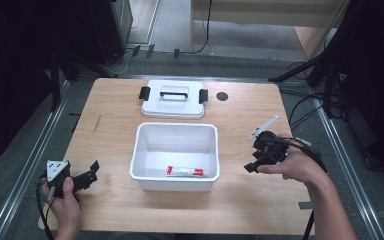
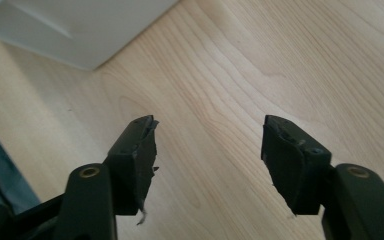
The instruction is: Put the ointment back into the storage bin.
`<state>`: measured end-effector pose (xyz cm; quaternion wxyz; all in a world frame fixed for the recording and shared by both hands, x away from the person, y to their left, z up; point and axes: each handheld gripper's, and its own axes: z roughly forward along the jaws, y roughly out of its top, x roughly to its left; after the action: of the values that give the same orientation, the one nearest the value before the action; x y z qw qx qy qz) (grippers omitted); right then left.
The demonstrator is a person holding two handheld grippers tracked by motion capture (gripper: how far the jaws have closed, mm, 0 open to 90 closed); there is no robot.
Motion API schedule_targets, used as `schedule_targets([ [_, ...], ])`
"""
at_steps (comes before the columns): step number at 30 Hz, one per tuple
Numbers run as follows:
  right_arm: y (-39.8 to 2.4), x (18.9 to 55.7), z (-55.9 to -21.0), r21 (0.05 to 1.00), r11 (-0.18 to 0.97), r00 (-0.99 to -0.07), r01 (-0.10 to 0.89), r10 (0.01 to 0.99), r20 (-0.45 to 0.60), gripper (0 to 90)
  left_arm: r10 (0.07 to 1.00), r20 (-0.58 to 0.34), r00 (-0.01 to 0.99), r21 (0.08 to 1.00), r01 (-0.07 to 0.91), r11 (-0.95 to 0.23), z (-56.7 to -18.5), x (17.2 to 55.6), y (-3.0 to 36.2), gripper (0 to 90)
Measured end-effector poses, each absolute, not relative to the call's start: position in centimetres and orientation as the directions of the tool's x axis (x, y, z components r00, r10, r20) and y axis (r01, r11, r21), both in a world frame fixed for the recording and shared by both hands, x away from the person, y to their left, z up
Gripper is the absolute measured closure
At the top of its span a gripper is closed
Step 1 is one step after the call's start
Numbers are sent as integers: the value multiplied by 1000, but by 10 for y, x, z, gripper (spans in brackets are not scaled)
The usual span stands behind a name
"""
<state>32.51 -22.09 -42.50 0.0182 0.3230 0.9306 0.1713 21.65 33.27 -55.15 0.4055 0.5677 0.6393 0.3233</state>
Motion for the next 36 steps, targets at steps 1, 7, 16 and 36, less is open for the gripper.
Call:
schedule_targets([
  [1,-223,325,-428,337,720,-781,606,620,79,377,988,-152,-27,874,464,147,-551,217,333,0],
  [7,-243,324,-448,411,646,-730,644,679,77,297,988,-150,-24,874,464,144,-551,217,332,0],
  [16,-273,316,-470,523,501,-623,690,779,76,249,988,-154,-25,873,465,148,-551,217,333,0],
  [36,-341,278,-530,740,197,-415,643,902,121,265,989,-144,-30,874,465,141,-551,217,332,0],
])
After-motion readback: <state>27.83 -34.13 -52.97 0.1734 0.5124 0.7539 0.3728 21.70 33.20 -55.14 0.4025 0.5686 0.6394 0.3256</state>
